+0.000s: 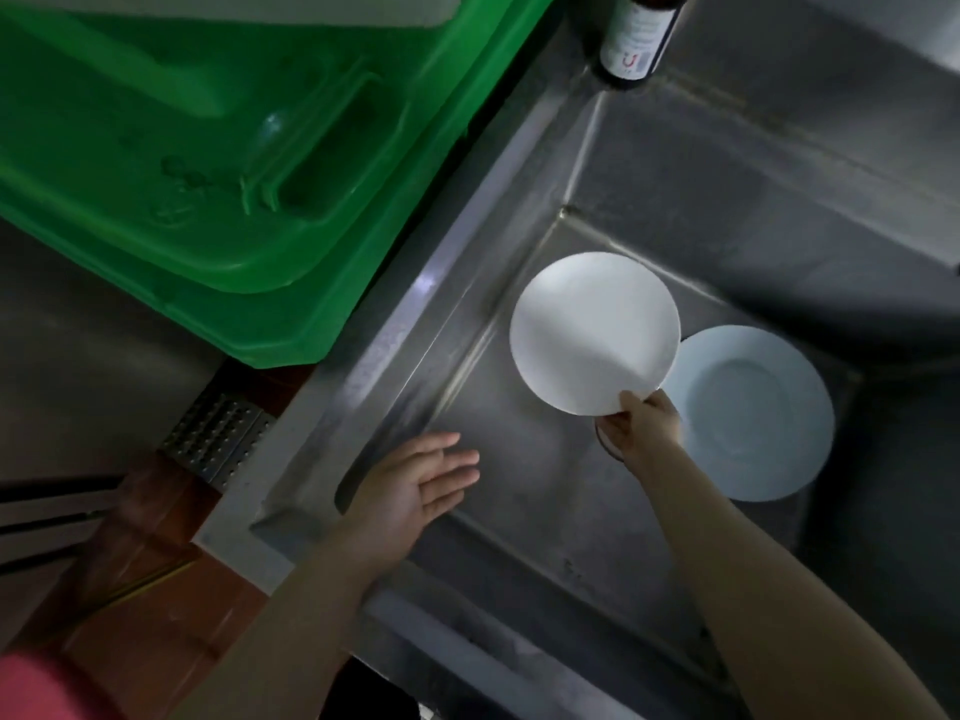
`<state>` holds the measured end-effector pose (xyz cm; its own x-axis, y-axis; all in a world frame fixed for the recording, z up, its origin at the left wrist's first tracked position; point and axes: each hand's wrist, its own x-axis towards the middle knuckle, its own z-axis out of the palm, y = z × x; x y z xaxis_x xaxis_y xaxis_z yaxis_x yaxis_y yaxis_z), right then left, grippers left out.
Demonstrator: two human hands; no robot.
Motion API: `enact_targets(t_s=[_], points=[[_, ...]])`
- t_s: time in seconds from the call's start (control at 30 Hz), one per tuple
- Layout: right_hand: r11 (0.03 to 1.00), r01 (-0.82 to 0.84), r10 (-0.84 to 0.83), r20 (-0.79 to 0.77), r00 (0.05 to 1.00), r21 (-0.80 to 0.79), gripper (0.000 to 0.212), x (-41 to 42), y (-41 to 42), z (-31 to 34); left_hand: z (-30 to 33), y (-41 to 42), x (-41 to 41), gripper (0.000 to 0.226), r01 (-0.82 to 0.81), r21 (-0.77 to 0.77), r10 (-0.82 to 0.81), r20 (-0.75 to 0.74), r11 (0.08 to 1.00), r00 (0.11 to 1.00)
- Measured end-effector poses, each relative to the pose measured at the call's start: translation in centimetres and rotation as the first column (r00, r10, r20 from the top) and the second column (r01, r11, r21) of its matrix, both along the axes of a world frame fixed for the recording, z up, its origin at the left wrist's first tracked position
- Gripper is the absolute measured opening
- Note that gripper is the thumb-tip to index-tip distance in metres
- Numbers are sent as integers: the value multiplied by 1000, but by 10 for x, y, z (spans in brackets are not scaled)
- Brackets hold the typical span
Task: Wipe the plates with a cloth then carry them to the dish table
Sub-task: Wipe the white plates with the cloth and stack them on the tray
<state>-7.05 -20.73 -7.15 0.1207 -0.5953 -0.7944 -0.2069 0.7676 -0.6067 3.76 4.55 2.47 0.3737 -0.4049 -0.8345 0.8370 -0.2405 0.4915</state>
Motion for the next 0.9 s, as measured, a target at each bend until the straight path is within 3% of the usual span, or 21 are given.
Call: enact_targets(t_s=[0.13,0.27,0.37,0.5,0.6,0.77,0.9], points=[[980,-62,70,32,997,-191,27,-16,12,43,5,6,3,27,37,-71,-37,6,997,999],[908,-167,168,-31,985,-384,30,-27,35,97,21,10,16,24,106,-141,-99,54,984,994],[836,-181,187,-41,982,-519,30,-37,61,135,39,11,29,23,176,-120,-146,220,977,964],[717,-160,160,-63,985,-678,25,-52,96,181,69,10,45,29,365,90,-325,680,927,657],[610,-161,140,-95,986,-776,25,-60,115,216,99,4,53,47,448,29,-298,784,893,544],[449,-105,81,-76,994,-888,38,-70,136,272,151,0,56,13,512,-10,-198,916,859,349],[312,-90,37,-83,996,-946,41,-76,151,306,180,1,59,19,454,21,-73,992,891,98]])
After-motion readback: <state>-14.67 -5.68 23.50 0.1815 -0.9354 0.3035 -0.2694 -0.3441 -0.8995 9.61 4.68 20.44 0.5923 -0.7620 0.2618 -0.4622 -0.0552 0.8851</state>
